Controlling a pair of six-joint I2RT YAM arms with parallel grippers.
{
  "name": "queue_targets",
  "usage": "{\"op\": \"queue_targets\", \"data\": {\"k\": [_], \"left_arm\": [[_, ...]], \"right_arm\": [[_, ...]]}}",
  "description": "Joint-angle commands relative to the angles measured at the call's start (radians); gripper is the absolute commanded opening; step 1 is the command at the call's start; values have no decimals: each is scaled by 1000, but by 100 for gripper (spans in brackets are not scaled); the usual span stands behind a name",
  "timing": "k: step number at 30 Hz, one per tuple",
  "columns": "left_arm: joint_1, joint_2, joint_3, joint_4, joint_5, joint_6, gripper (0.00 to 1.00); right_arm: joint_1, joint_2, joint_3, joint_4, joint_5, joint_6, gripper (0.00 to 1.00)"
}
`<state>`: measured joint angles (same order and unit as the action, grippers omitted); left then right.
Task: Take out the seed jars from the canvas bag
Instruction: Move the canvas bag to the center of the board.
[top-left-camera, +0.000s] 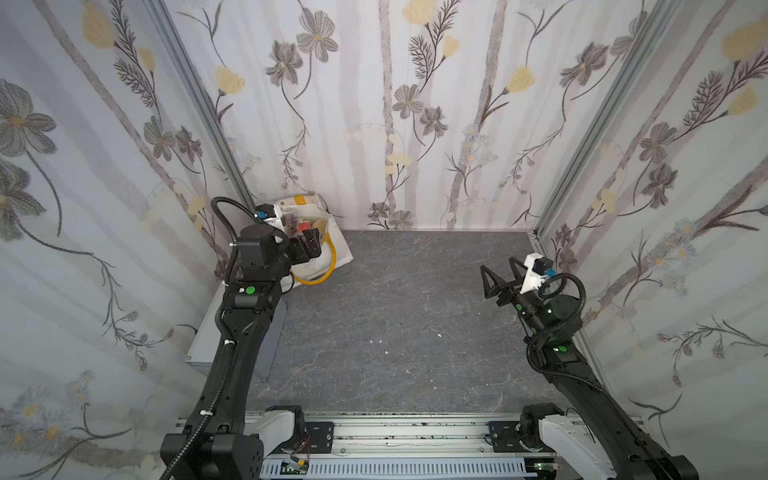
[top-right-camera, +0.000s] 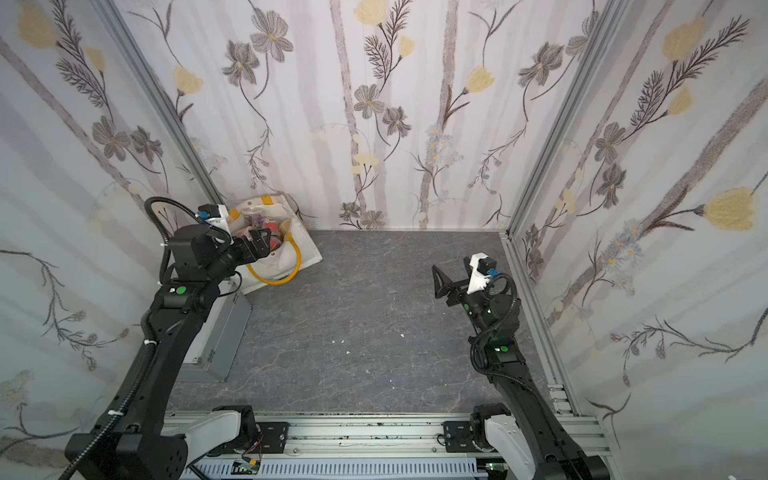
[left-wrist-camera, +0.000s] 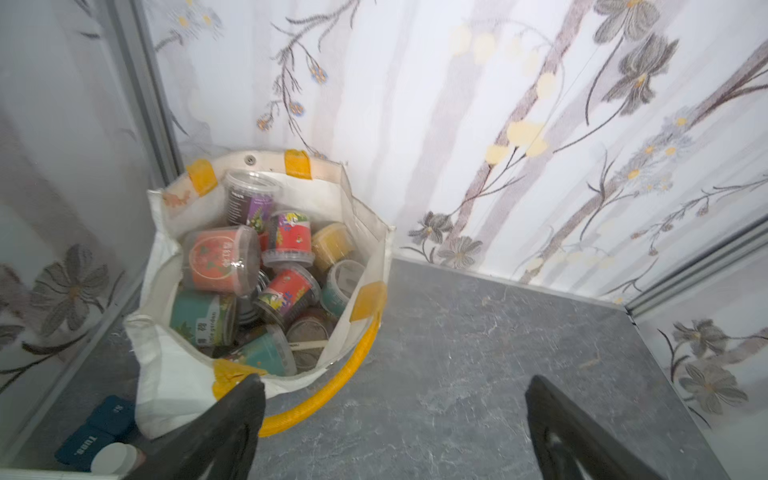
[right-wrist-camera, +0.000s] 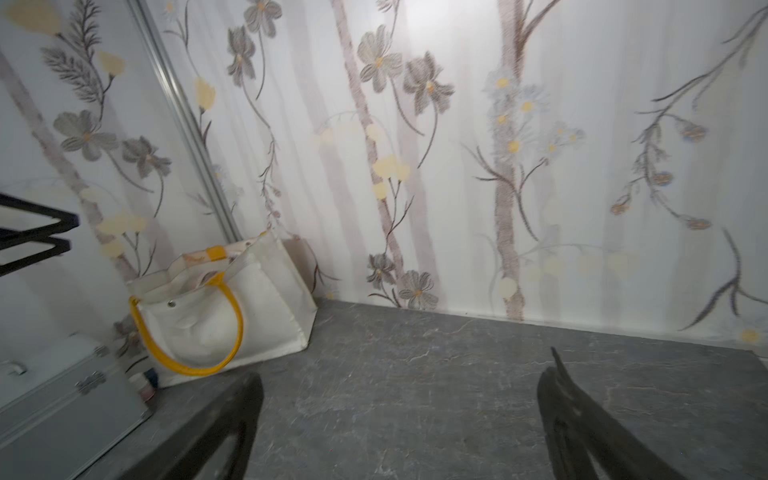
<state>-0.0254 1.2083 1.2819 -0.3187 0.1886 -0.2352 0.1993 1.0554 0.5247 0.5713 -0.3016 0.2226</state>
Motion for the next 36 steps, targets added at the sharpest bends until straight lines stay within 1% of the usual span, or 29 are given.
{"op": "queue_targets", "data": {"k": [1,3,4,5,7,9,10,12,15,16,19,21,22,27,28,29,30,31,32,34,36], "left_arm": [[-1,102,120,-180,73,-5,100],[-2,184,191,-174,80,-36,100],[-4,225,236,-186,81,-49,100],[-5,275,287,-208,75,-65,100],[-13,372,395,-270,28,-93,100],[-29,476,506,-334,-21,-93,100],[-34,521,551,-353,-36,-96,100],[-42,622,666,-406,-62,-106,100],[-52,767,844,-512,-141,-114,100],[-57,813,896,-540,-167,-111,100],[-68,924,1027,-592,-234,-116,100],[-72,979,1083,-600,-258,-121,100],[-74,1005,1102,-595,-266,-122,98],[-86,1115,1174,-544,-252,-129,95],[-90,1134,1188,-539,-246,-126,88],[-95,1148,1199,-540,-241,-123,77],[-102,1159,1210,-545,-229,-116,63],[-112,1161,1211,-545,-211,-108,50],[-121,1159,1209,-544,-193,-98,40],[-149,1141,1208,-547,-154,-59,22],[-183,1111,1197,-553,-152,-26,6]], "right_arm": [[81,49,74,-148,30,-66,100],[122,84,129,-215,32,-54,100],[136,99,153,-260,47,-54,100],[152,116,180,-309,90,-45,100],[165,137,213,-376,161,-11,100],[165,146,213,-423,218,42,100],[160,144,241,-431,227,61,100],[131,128,191,-391,162,101,100],[62,101,134,-317,89,215,100],[50,95,126,-311,75,228,100],[48,77,121,-339,85,220,100],[48,69,125,-364,91,218,100],[47,64,130,-378,89,217,100],[57,49,129,-423,93,212,100],[58,47,132,-430,96,215,99],[60,45,133,-438,95,218,98],[64,41,137,-447,95,218,98],[67,36,140,-456,95,218,97],[72,32,140,-461,97,218,97],[74,24,136,-463,99,218,96],[77,24,131,-456,105,233,94]]}}
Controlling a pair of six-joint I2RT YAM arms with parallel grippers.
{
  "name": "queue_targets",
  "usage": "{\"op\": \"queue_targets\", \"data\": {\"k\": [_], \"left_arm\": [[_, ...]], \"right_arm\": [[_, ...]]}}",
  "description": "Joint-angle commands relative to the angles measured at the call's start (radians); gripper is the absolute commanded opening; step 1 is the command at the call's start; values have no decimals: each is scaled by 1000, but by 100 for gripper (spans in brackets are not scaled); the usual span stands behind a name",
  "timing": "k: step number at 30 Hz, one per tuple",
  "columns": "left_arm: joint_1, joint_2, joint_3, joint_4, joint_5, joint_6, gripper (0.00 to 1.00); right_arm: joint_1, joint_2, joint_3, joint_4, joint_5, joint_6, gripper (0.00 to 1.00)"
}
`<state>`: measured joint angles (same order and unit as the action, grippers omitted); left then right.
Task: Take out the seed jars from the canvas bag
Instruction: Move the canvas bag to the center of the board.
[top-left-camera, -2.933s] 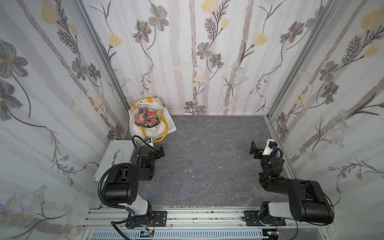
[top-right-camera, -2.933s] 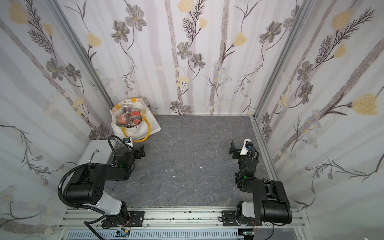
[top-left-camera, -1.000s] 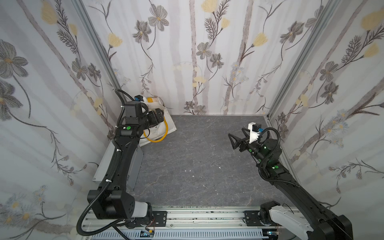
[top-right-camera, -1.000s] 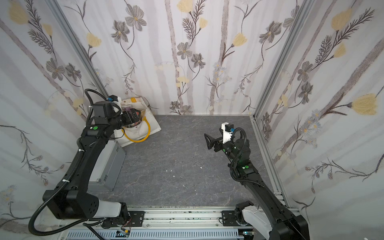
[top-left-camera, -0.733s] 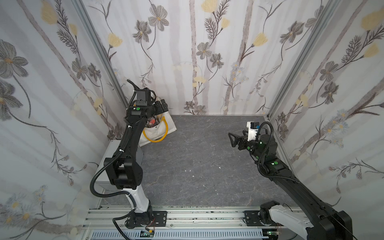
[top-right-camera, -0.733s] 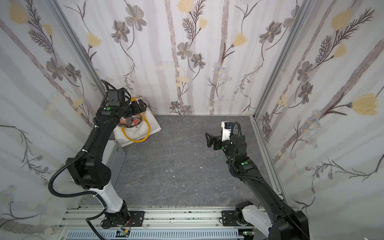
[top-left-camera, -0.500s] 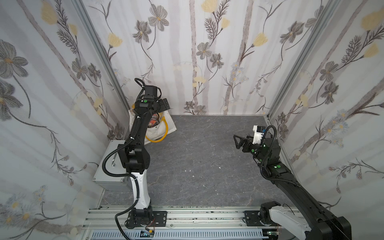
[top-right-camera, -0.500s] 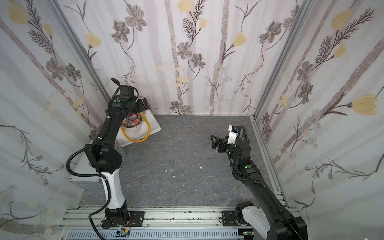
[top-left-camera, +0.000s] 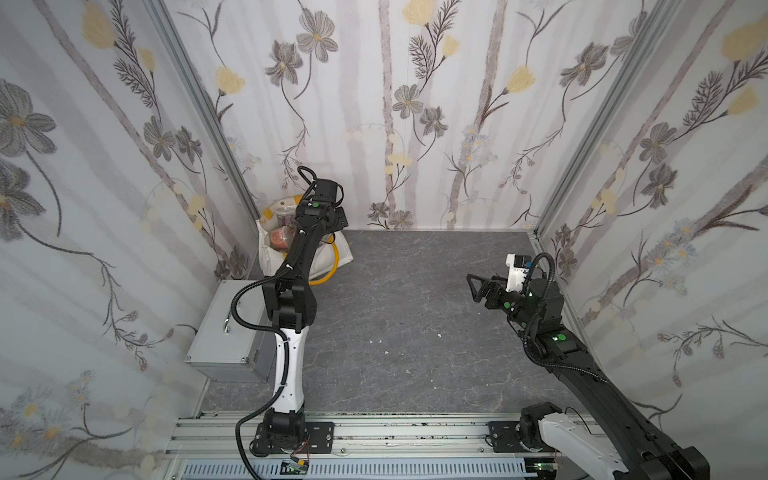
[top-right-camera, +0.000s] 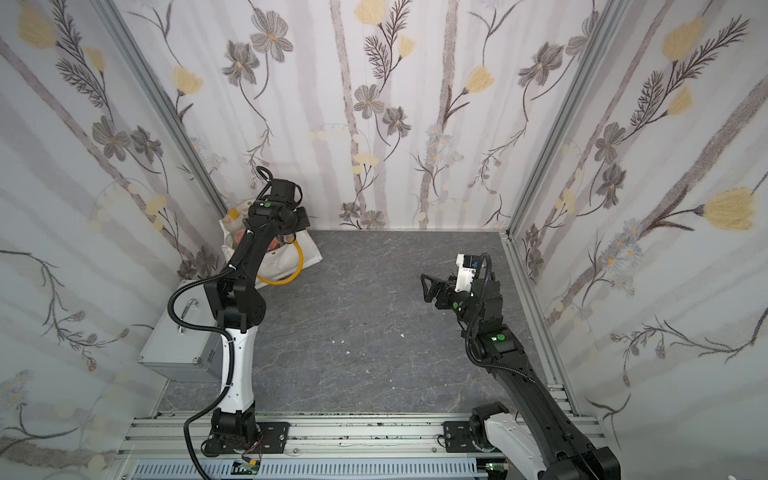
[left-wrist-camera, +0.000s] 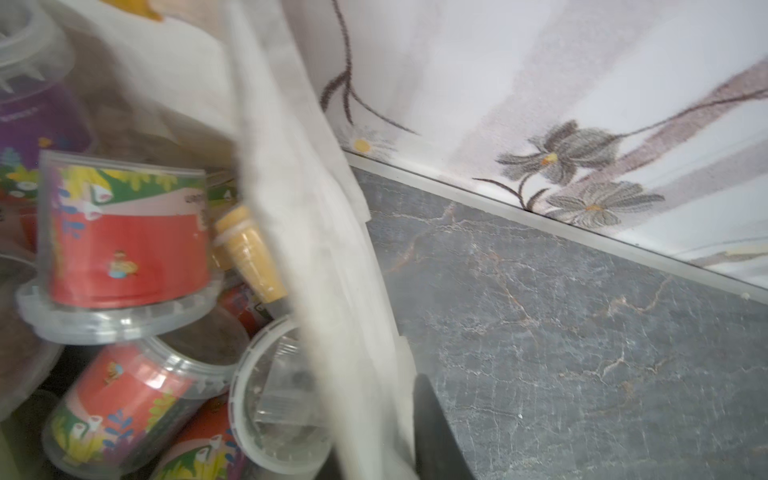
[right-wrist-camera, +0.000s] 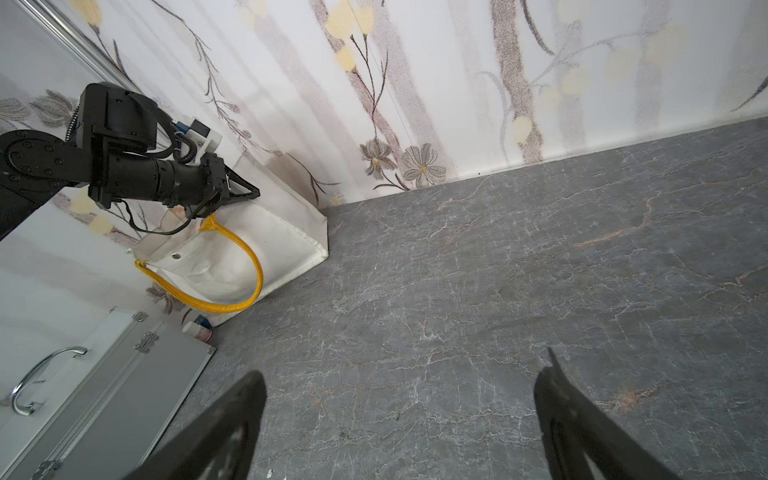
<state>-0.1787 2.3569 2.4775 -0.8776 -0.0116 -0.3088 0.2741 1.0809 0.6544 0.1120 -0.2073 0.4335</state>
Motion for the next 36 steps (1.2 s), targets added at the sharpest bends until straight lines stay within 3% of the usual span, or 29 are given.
{"op": "queue_targets", "data": {"k": [1,6,9,13,16,19,23,24,26,29,33,36], "left_arm": [[-48,-54,-10,4,51,63,2],[-165,-155,-123,-18,112,56,0],[-283,-239,-275,46,107,62,0],[-461,-323,-461,154,110,81,0],[-582,-351,-534,173,141,99,1],[-681,-402,-610,200,174,102,3],[-786,-518,-691,203,216,150,15],[-797,-555,-719,208,241,150,21],[-799,-631,-785,228,296,135,47],[-797,-759,-875,230,257,128,58],[-773,-933,-969,209,180,100,67],[-688,-1040,-994,132,141,39,80]], "right_arm": [[2,1,1,7,9,27,93],[0,16,27,-42,80,33,97],[-35,30,42,-83,134,45,100],[-84,-23,28,-127,309,138,100],[-157,-99,-29,-59,199,92,100],[-206,-103,4,-115,111,28,98],[-208,-54,82,-204,12,-62,95],[-207,-35,123,-221,-26,-84,94],[-207,8,177,-252,-94,-122,93],[-201,83,278,-297,-174,-143,90],[-114,182,418,-392,-124,-187,89],[-43,260,524,-481,-34,-242,89]]}}
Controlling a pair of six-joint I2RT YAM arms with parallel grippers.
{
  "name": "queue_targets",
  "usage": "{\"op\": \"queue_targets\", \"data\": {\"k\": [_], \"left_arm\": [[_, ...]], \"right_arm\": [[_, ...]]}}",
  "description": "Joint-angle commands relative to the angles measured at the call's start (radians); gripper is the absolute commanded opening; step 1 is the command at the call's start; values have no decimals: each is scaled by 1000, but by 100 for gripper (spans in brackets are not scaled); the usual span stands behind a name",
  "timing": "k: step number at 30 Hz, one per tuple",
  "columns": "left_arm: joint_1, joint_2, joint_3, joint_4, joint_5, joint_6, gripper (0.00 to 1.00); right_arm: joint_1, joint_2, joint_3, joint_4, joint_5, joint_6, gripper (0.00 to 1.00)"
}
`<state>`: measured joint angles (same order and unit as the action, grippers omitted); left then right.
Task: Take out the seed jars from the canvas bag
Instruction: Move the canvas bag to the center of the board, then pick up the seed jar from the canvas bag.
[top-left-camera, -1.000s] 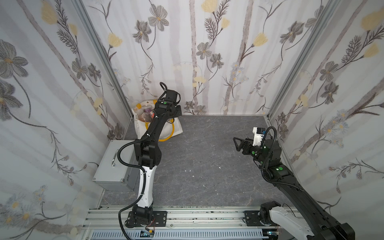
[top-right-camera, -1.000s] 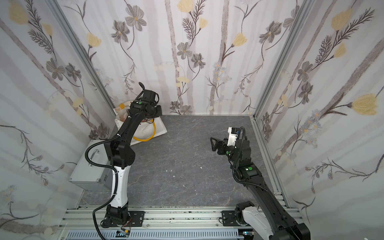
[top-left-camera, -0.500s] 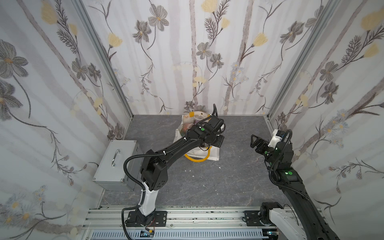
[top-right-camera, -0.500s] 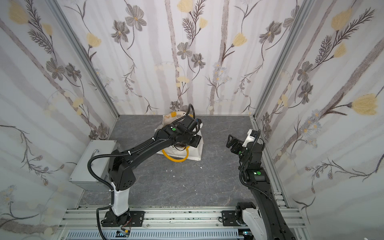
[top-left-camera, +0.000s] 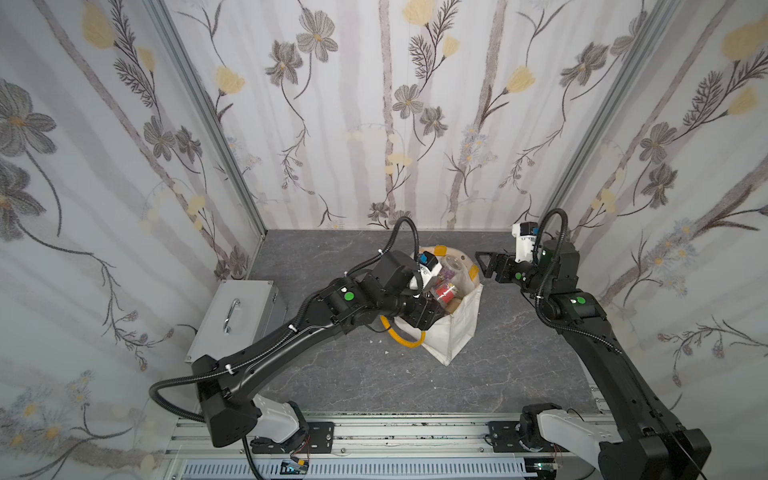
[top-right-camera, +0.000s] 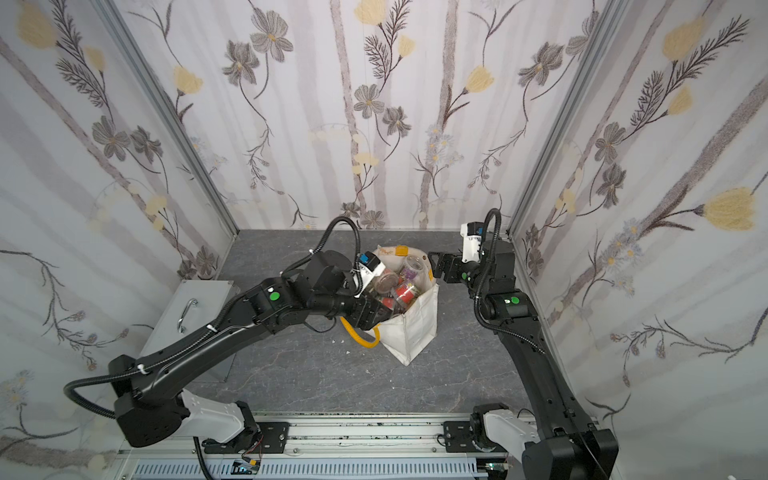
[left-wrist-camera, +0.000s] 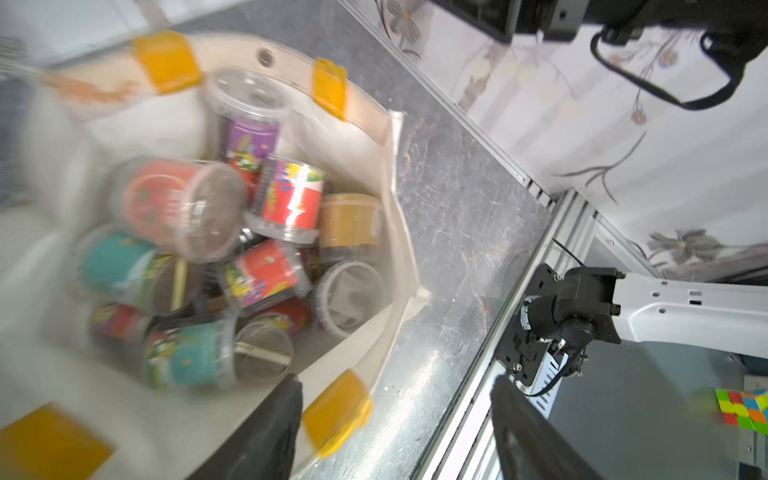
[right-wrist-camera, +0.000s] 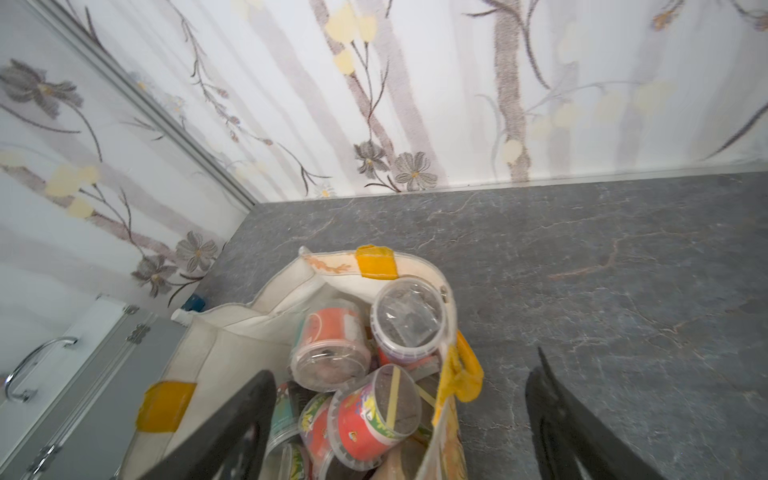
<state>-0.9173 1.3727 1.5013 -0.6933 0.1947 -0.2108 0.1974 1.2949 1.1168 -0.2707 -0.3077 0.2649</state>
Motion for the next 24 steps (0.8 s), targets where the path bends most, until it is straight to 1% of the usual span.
{"op": "queue_targets", "data": {"k": [1,4,5,6,7,8,9,10,13,14,17,19,24], "left_arm": [[98,-89,-35,-73,-64,-88,81],[219,-175,-125,-88,-64,-130,85],[244,-196,-145,-91,-62,-127,86],[270,-214,-162,-96,-57,-124,88],[288,-230,-177,-100,-53,-121,90],[300,-240,-192,-100,-46,-119,93],[312,-247,-206,-96,-36,-118,98],[319,-248,-216,-89,-23,-119,100],[328,-231,-237,-56,11,-141,100],[329,-226,-244,-40,19,-147,100],[329,-213,-275,26,47,-162,100],[329,-201,-288,61,60,-162,100],[329,-166,-327,116,21,-218,100]], "right_arm": [[47,75,98,-126,74,-84,88],[84,160,205,-235,68,-103,83],[103,183,239,-272,93,-88,82],[133,208,267,-308,161,-19,82],[166,229,293,-344,217,82,81],[192,244,306,-370,238,169,81],[222,256,316,-391,257,267,82],[250,265,319,-401,262,361,82],[281,282,313,-378,289,594,81],[286,288,309,-361,308,637,84],[289,338,305,-306,366,719,86],[290,371,316,-306,436,749,90],[295,468,355,-297,492,782,91]]}}
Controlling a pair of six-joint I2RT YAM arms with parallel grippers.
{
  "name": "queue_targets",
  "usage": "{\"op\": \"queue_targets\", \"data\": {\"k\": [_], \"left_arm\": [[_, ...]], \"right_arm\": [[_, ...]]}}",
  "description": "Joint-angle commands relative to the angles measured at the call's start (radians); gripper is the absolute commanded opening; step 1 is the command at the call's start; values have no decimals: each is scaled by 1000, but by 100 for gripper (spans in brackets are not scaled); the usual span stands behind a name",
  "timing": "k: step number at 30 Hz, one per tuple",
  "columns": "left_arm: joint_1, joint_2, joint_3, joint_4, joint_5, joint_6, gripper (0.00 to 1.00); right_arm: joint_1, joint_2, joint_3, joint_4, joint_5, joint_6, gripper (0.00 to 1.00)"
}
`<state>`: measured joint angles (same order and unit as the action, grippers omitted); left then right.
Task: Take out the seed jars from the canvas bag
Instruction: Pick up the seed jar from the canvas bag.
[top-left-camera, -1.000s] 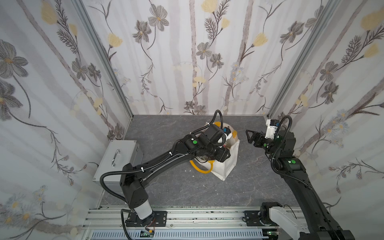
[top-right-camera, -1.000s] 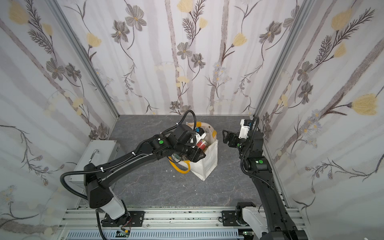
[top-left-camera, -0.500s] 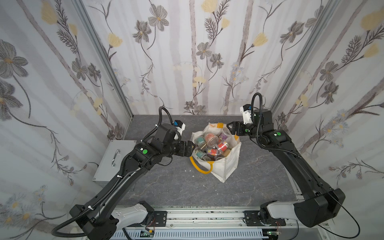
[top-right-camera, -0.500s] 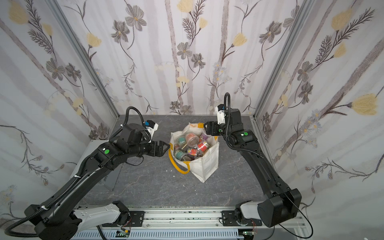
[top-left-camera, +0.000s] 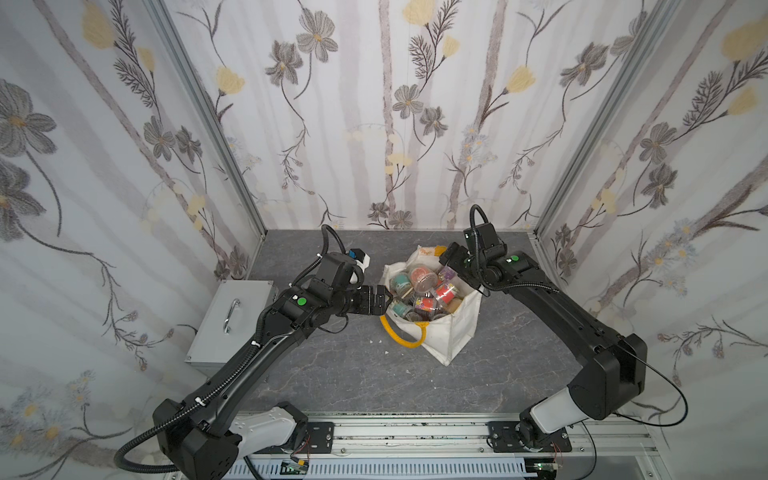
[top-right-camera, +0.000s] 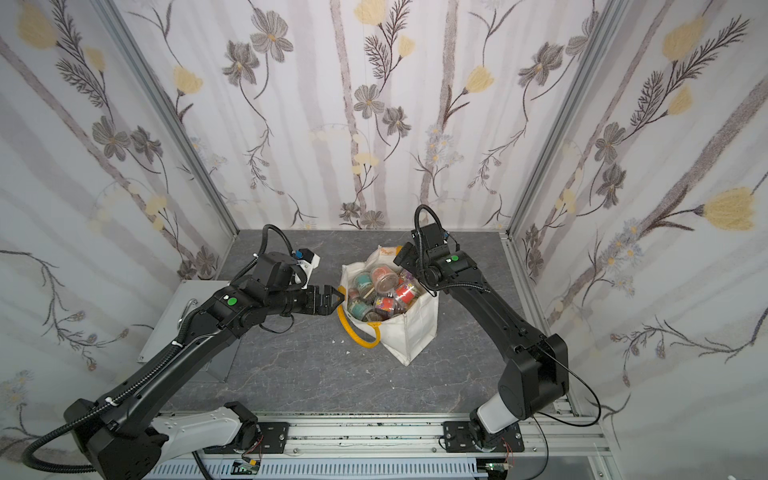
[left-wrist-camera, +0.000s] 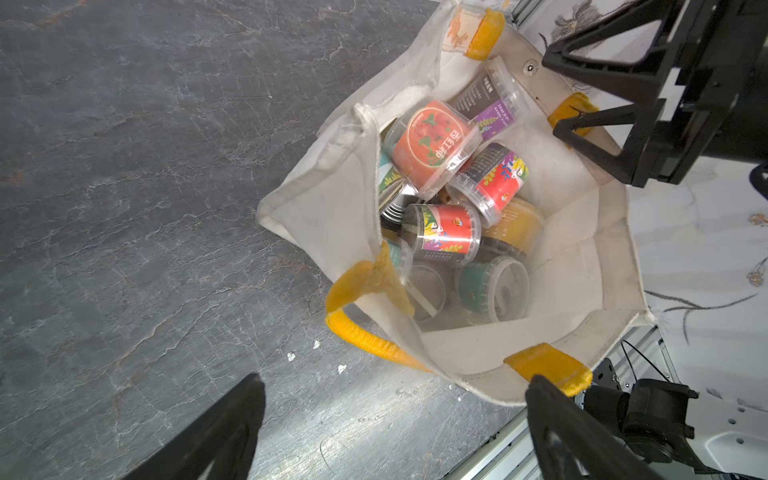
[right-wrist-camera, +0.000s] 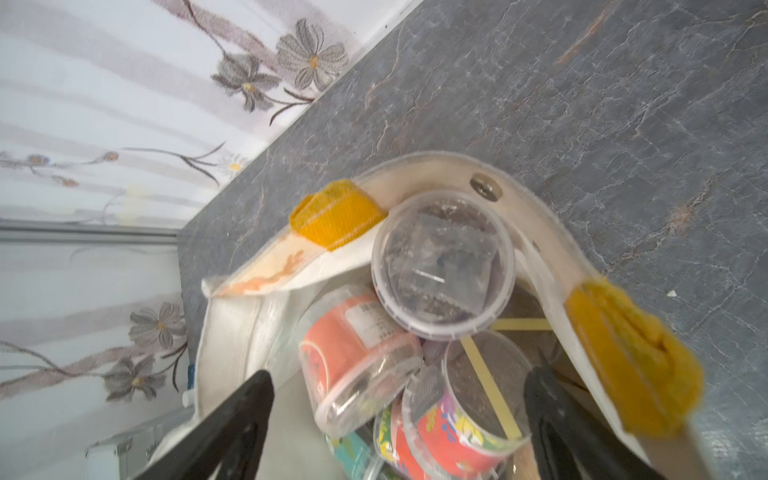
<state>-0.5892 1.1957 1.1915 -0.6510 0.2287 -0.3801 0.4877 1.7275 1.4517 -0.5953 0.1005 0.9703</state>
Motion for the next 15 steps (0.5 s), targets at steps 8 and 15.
{"op": "queue_targets", "data": {"k": [8,15], "left_arm": [[1,31,-107,176,3,-105,95],[1,32,-150,200,-2,-107,95]], "right_arm": [[18,145,53,23,204,69,91],[21,228,82,52,236,-117,87]]}}
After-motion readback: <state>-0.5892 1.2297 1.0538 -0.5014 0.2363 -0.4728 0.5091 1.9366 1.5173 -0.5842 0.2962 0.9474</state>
